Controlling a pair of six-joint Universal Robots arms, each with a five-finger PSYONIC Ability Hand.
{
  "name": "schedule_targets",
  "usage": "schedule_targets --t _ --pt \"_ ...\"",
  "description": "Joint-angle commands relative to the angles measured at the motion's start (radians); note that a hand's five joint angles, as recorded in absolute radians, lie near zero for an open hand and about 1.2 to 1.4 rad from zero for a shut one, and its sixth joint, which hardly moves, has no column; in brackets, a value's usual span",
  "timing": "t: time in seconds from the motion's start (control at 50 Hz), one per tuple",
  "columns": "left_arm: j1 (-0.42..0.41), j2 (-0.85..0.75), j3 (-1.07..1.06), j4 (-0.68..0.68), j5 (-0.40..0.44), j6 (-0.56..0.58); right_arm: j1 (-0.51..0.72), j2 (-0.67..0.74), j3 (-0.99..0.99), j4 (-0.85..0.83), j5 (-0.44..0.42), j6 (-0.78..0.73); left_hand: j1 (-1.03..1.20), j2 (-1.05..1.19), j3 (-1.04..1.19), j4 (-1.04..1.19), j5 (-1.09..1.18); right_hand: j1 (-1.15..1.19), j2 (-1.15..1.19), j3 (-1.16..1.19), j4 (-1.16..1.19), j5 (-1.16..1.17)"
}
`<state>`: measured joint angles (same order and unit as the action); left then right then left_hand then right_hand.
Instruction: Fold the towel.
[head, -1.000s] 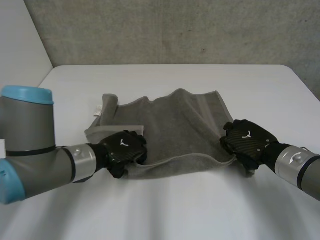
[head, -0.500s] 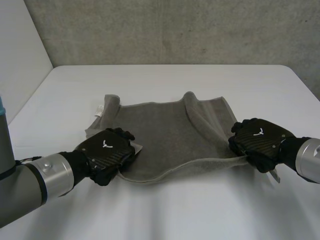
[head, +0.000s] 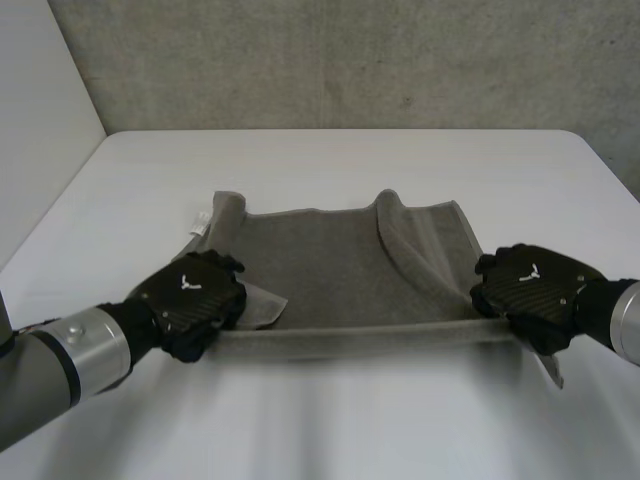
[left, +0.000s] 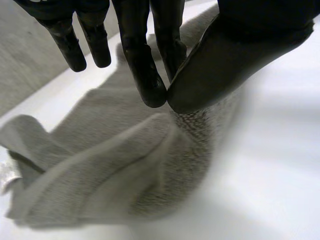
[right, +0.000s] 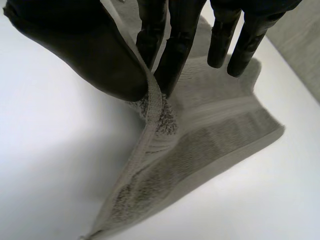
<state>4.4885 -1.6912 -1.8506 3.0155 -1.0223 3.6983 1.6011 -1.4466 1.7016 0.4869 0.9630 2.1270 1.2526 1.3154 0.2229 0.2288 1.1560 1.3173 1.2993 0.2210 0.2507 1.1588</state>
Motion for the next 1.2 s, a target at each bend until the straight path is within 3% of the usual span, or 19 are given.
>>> schedule_targets --t 0.02,0.12,0.2,0.32,0.36,0.38,0.4,0.42,0.46,0.48,0.52,0.56,0.58,0.62,0.72,0.86,1.02,1.2 --pt "-0.009 -0.089 0.149 0.162 -0.031 -0.024 0.080 0.092 -0.185 -0.146 -0.006 0.029 0.144 0.081 -0.048 -0.054 0.066 0.079 0.097 -0.046 -0.076 0.063" --pt "-0.064 -0.209 0.382 0.262 -0.140 -0.142 0.148 0.172 -0.375 -0.350 0.048 0.218 0.144 0.081 -0.048 -0.054 0.066 0.079 0.097 -0.046 -0.076 0.063" --pt "-0.094 -0.274 0.553 0.273 -0.194 -0.232 0.212 0.206 -0.505 -0.543 0.161 0.368 0.144 0.081 -0.048 -0.054 0.066 0.079 0.097 -0.046 -0.076 0.063" --pt "-0.094 -0.297 0.766 0.329 -0.231 -0.343 0.240 0.184 -0.573 -0.734 0.275 0.395 0.144 0.081 -0.048 -0.054 0.066 0.079 0.097 -0.046 -0.076 0.063" --pt "-0.110 -0.269 0.771 0.516 -0.324 -0.395 0.272 0.140 -0.557 -0.999 0.371 0.454 0.144 0.081 -0.048 -0.054 0.066 0.079 0.097 -0.046 -0.076 0.063" --pt "-0.110 -0.269 0.771 0.517 -0.325 -0.396 0.272 0.140 -0.557 -1.001 0.372 0.455 0.144 0.081 -0.048 -0.054 0.066 0.079 0.097 -0.046 -0.076 0.063" --pt "-0.115 -0.222 0.722 0.662 -0.393 -0.412 0.284 0.124 -0.542 -1.115 0.402 0.503 0.144 0.081 -0.048 -0.054 0.066 0.079 0.097 -0.046 -0.076 0.063" --pt "-0.115 -0.222 0.722 0.663 -0.394 -0.413 0.284 0.120 -0.531 -1.114 0.395 0.523 0.144 0.081 -0.048 -0.054 0.066 0.079 0.097 -0.046 -0.076 0.063" --pt "-0.100 -0.090 0.596 0.888 -0.435 -0.434 0.274 0.126 -0.533 -1.022 0.369 0.522 0.144 0.081 -0.048 -0.054 0.066 0.079 0.097 -0.046 -0.076 0.063" --pt "-0.100 -0.090 0.596 0.888 -0.435 -0.434 0.273 0.126 -0.533 -1.021 0.368 0.522 0.144 0.081 -0.048 -0.054 0.066 0.079 0.097 -0.046 -0.076 0.063" --pt "-0.094 -0.059 0.545 0.893 -0.397 -0.437 0.254 0.141 -0.511 -0.822 0.278 0.536 0.144 0.081 -0.048 -0.054 0.066 0.079 0.097 -0.046 -0.076 0.063" --pt "-0.077 -0.093 0.431 0.800 -0.218 -0.461 0.255 0.149 -0.490 -0.757 0.241 0.525 0.144 0.081 -0.048 -0.054 0.066 0.079 0.097 -0.046 -0.076 0.063" --pt "-0.077 -0.093 0.430 0.800 -0.217 -0.462 0.249 0.150 -0.446 -0.714 0.217 0.512 0.144 0.081 -0.048 -0.054 0.066 0.079 0.097 -0.046 -0.076 0.063" --pt "-0.037 -0.125 0.328 0.729 -0.135 -0.454 0.240 0.149 -0.392 -0.691 0.194 0.484 0.144 0.081 -0.048 -0.054 0.066 0.079 0.097 -0.046 -0.076 0.063" --pt "0.026 -0.139 0.181 0.662 -0.110 -0.397 0.201 0.149 -0.232 -0.689 0.166 0.344 0.144 0.081 -0.048 -0.054 0.066 0.079 0.097 -0.046 -0.076 0.063" --pt "0.017 -0.185 0.010 0.658 -0.107 -0.318 0.164 0.158 -0.012 -0.679 0.138 0.124 0.144 0.081 -0.048 -0.054 0.066 0.079 0.097 -0.046 -0.076 0.063" --pt "0.006 -0.203 -0.027 0.635 -0.114 -0.222 0.164 0.134 0.101 -0.642 0.143 0.119 0.144 0.081 -0.048 -0.054 0.066 0.079 0.097 -0.046 -0.076 0.063" --pt "0.005 -0.171 -0.030 0.597 -0.125 -0.222 0.161 0.114 0.110 -0.622 0.148 0.231 0.144 0.081 -0.048 -0.054 0.066 0.079 0.097 -0.046 -0.076 0.063"
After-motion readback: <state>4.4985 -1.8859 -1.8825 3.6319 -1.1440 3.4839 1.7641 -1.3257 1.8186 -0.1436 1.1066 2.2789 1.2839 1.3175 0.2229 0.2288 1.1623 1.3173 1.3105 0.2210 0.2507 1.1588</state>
